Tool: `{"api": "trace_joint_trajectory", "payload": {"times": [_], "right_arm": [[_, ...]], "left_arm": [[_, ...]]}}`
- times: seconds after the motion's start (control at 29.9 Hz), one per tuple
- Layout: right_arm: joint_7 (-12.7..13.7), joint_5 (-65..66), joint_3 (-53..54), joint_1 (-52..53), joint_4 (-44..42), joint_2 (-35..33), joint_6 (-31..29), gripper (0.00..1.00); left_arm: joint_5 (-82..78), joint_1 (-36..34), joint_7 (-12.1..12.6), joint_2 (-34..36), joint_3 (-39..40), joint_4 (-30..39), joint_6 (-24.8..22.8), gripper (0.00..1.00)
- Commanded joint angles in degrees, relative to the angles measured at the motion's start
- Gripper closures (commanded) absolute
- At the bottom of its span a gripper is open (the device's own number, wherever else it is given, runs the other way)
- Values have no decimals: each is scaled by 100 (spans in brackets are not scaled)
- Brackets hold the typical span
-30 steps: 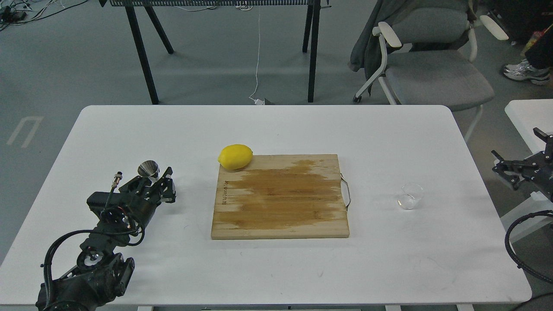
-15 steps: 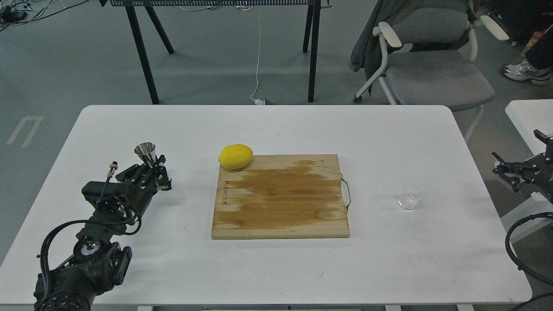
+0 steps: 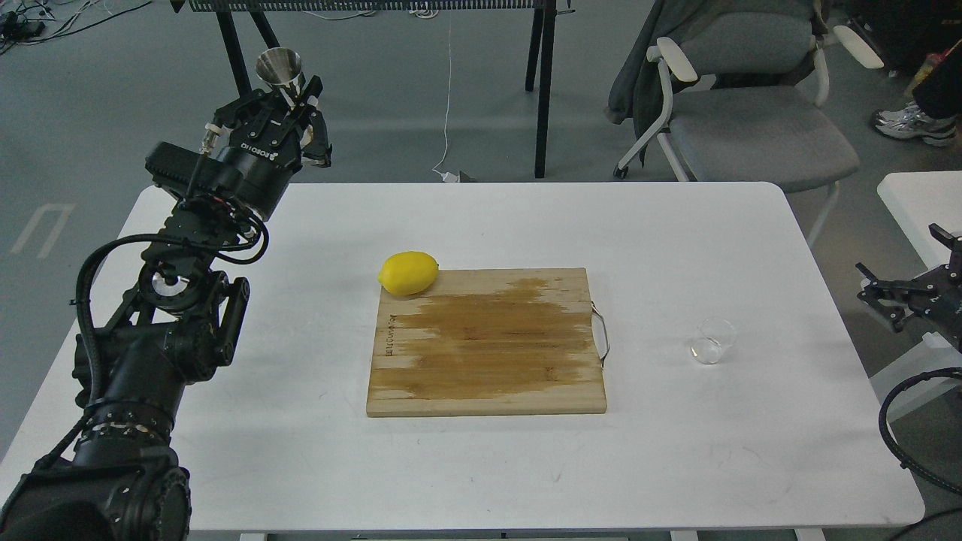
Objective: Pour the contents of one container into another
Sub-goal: 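Lift the jigger upward with the left gripper, then carry the jigger over the wooden cutting board with the left gripper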
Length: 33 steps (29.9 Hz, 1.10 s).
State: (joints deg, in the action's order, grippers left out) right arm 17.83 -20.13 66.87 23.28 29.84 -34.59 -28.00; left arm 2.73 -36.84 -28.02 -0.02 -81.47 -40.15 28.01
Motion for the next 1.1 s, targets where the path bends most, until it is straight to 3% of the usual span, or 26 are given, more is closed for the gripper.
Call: {"api": "trace_joint_trajectory", "payload": {"times": [0.0,0.07,0.13,0.23,0.43,0.6,0.74,1.07], "right_arm": [[1,9,-8,-8,-4,5,0,0],[1,9,-8,-8,-4,5,0,0],[1,9,-8,-8,-39,5,0,0],[1,9,-8,-8,-48,-4,0,0],[1,9,-8,1,-110,-4,0,0],[1,9,-16,1,-119,-4,0,0],[1,9,-16,-8,-119,-4,0,0],[1,18,-25,-8,-119,-4,0,0]], "left_arm": [[174,10,2,2,-106,-1,-1,94],[673,-7,2,2,-114,-45,-258,94],[1236,-25,2,2,-114,-168,-1179,94],[1651,36,2,2,-88,-877,-2200,94],[1835,-129,2,2,-150,-1767,-3430,92],[2284,-937,2,2,95,-2251,-5601,91],[2293,-1159,2,2,396,-2514,-5601,91],[2794,-492,2,2,-1563,-2744,-5601,79]]}}
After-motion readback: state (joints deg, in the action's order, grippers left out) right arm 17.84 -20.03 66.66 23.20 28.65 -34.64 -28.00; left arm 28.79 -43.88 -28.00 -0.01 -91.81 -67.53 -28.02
